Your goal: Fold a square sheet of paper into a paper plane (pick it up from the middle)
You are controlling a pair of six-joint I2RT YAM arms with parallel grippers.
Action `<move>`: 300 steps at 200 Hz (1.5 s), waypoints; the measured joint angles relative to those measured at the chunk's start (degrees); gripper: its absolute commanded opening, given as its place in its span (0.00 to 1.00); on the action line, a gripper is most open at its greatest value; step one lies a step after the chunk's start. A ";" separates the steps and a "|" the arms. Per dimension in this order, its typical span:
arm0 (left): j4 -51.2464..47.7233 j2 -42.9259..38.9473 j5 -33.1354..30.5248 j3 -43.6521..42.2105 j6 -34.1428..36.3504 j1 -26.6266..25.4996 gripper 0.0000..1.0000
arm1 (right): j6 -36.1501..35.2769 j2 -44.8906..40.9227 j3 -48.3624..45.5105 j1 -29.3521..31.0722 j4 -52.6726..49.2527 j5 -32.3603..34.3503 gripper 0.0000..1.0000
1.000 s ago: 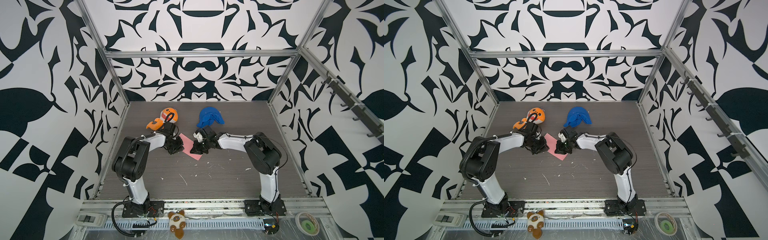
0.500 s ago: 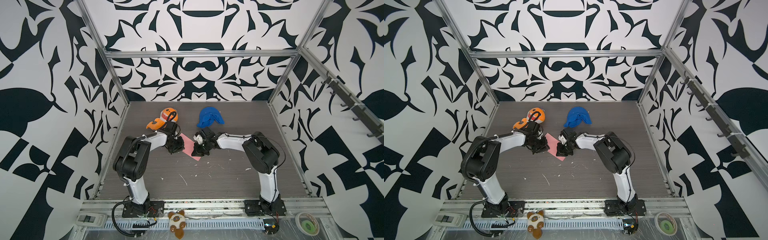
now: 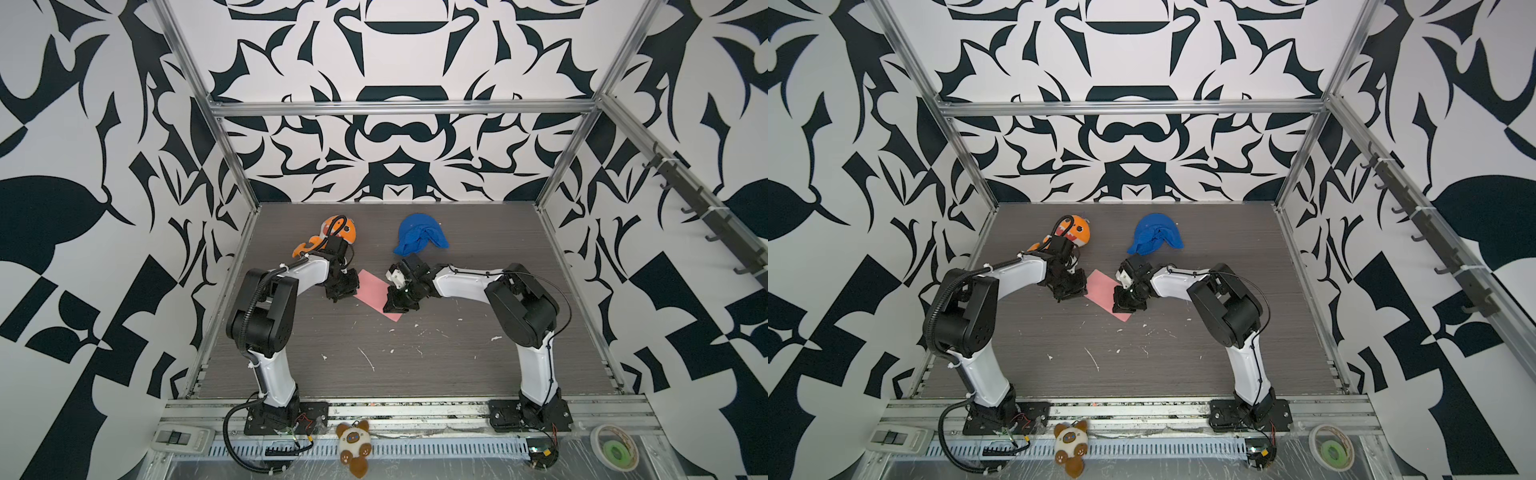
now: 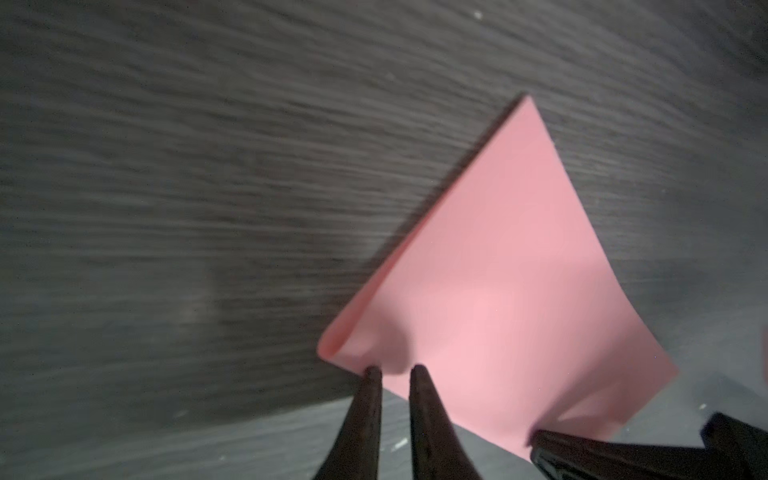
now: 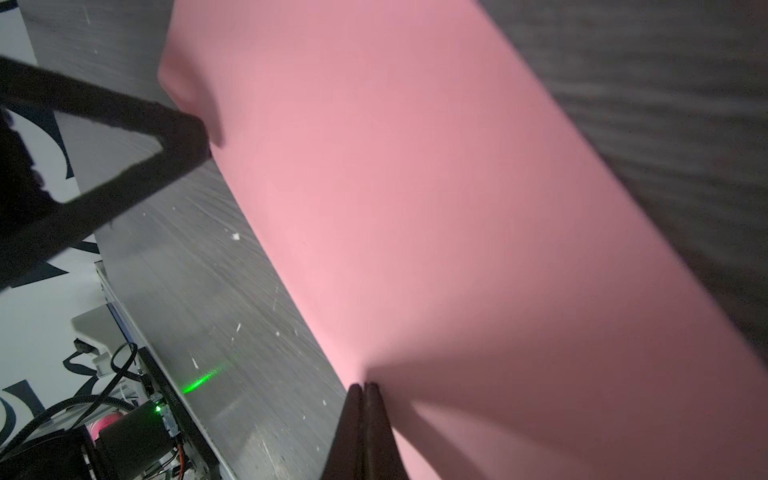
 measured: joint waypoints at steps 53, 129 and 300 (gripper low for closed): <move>-0.61 1.73 -2.49 2.71 0.63 3.50 0.18 | -0.07 -0.02 0.00 0.04 0.00 0.02 0.02; 0.42 -8.55 -3.08 -2.62 -5.38 4.11 0.33 | 1.27 -0.28 1.53 0.02 1.46 -0.66 0.14; 10.82 -20.09 0.48 -15.08 -20.33 4.11 0.74 | -7.54 14.58 27.15 -0.66 -8.92 6.58 0.31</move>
